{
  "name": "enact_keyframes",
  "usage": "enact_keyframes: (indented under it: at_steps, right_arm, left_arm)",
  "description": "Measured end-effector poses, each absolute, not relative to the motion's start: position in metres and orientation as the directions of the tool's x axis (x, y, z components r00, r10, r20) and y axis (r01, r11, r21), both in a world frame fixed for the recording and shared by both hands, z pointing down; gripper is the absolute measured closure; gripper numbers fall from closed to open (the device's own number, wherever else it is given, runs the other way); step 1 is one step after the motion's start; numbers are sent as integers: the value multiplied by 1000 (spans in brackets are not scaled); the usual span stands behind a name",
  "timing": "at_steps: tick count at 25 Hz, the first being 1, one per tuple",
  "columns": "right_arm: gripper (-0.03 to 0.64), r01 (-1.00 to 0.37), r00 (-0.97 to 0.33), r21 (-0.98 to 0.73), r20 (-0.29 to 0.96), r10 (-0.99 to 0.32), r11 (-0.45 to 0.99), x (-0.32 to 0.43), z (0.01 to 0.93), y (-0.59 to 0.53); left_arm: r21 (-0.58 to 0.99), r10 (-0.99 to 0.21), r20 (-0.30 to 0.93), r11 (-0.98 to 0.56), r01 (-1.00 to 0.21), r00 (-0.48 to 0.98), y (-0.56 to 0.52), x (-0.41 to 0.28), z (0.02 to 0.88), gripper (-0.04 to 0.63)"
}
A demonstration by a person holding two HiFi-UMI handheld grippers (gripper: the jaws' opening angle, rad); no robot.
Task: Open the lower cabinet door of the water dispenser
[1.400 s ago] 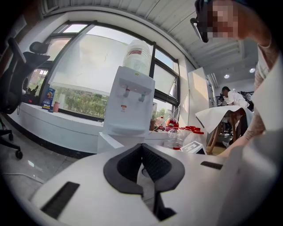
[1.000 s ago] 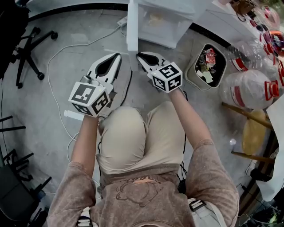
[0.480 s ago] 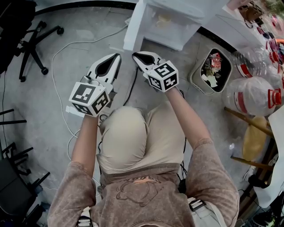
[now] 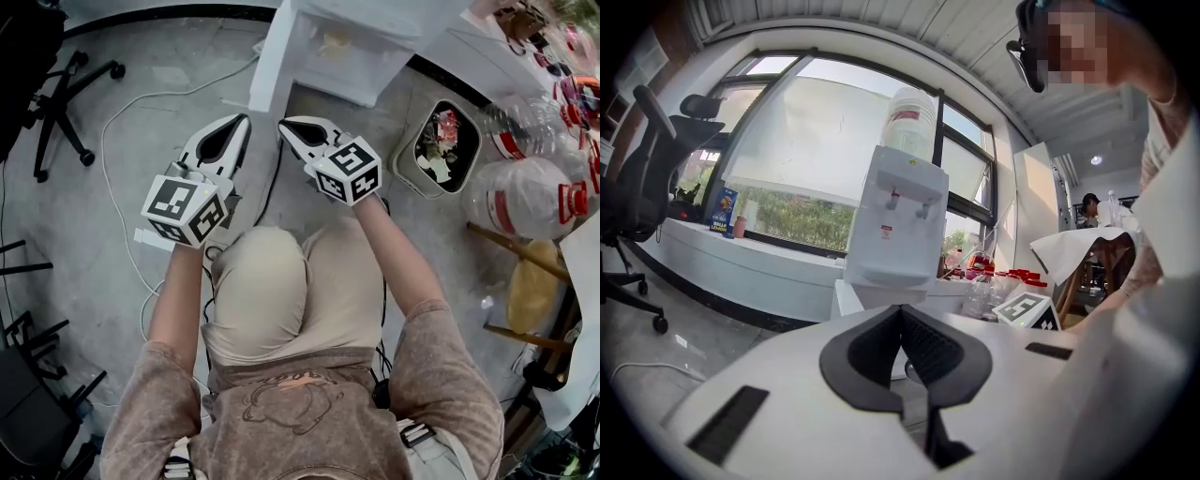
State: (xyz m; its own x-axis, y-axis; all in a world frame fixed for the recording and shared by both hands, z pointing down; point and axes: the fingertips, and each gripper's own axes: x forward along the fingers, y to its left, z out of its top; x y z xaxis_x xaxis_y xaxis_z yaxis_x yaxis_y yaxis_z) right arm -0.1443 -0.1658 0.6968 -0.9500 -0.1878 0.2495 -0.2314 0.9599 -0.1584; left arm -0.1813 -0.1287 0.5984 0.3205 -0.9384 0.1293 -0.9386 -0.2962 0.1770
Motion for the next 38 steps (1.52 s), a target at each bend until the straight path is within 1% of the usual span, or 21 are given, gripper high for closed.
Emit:
enact_keyframes:
  at_steps: [5,10,16,22,29,34,38]
  right_arm:
    - [611,-269,-948,-171,222,-229,948,-119,665,-172]
    - [611,-326,-938,-189,186,-292,927,-93,594,-182]
    - [611,-394,-916,-200,165,-366,897,-70,481,-182]
    - [611,-469,-881,-179,162,-445,865,-53,333,-173]
    - [611,-602,-799,-217,158,-581,769,-14,179,-147]
    - [611,-675,-738,-187,154,-657,714,15,109,-128]
    - [611,-740,-672,-157,140,-727,654,48,80,-115]
  left_arm:
    - [188,-919,132,-344,-920,371,-144,-169,584,578]
    - [197,-900,138,-384,-902,414,-156,-161,533,578]
    - [217,-863,155,-446,-869,481,-160,-143,440,578]
    - [221,-818,165,-513,-829,551,-153,-128,308,578]
    - [224,-735,207,-607,-762,646,-134,-119,172,578]
    - [221,-714,201,-634,-741,671,-121,-115,110,578]
    - [221,-725,170,-632,-743,668,-118,-110,83,578]
